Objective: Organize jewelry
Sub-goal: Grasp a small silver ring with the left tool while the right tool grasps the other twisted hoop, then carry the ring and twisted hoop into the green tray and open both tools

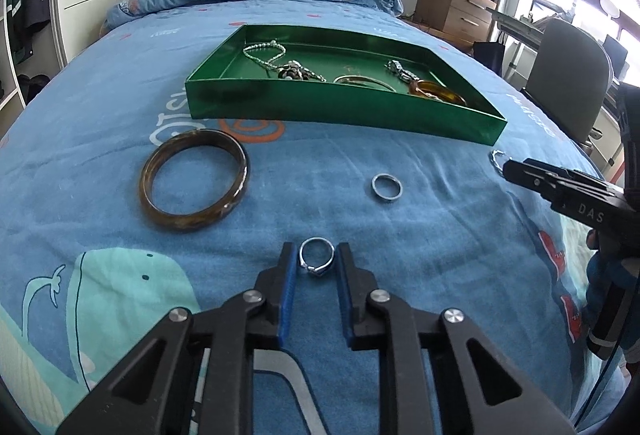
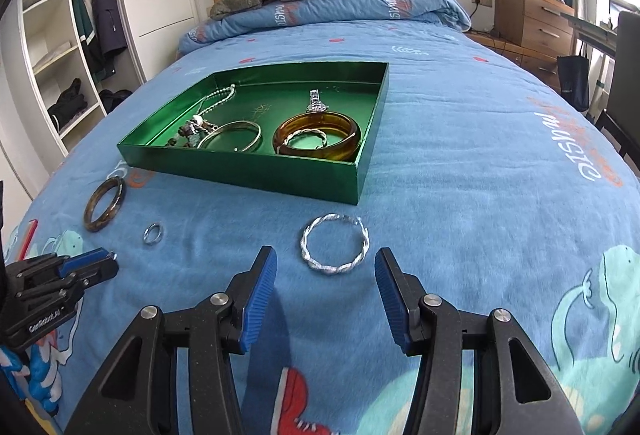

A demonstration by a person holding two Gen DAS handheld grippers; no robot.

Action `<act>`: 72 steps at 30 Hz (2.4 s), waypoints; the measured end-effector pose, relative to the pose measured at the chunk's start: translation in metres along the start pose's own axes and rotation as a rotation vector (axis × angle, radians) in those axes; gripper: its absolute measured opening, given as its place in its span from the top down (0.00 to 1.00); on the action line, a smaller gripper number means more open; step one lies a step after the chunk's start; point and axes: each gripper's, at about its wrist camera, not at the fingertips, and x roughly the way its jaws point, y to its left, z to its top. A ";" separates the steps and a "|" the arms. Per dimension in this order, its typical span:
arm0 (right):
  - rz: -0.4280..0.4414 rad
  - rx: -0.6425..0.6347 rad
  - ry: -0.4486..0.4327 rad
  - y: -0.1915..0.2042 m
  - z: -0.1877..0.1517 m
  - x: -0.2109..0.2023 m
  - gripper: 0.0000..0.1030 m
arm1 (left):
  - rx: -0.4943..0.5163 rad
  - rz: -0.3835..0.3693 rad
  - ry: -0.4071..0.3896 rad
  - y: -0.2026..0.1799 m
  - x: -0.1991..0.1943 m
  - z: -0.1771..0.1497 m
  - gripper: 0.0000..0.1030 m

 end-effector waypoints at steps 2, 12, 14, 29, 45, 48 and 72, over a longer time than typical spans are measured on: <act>0.000 0.000 0.018 -0.001 0.003 0.007 0.51 | 0.004 0.003 -0.002 0.000 -0.001 0.001 0.83; -0.021 -0.026 0.045 0.000 0.003 0.015 0.61 | 0.000 -0.003 -0.019 -0.003 -0.011 0.007 0.83; -0.015 -0.030 0.039 0.000 0.002 0.012 0.61 | -0.008 -0.007 -0.026 -0.001 -0.015 0.011 0.83; 0.094 -0.041 -0.092 0.017 0.046 -0.033 0.61 | -0.045 -0.037 -0.114 0.011 -0.025 0.088 0.83; 0.119 -0.114 0.016 0.046 0.160 0.085 0.61 | -0.131 0.073 -0.003 0.040 0.085 0.193 0.83; 0.128 -0.111 0.067 0.048 0.165 0.106 0.61 | -0.127 0.099 0.038 0.042 0.102 0.195 0.83; 0.059 -0.200 0.197 0.048 0.147 0.129 0.58 | -0.087 0.141 0.088 0.042 0.121 0.178 0.81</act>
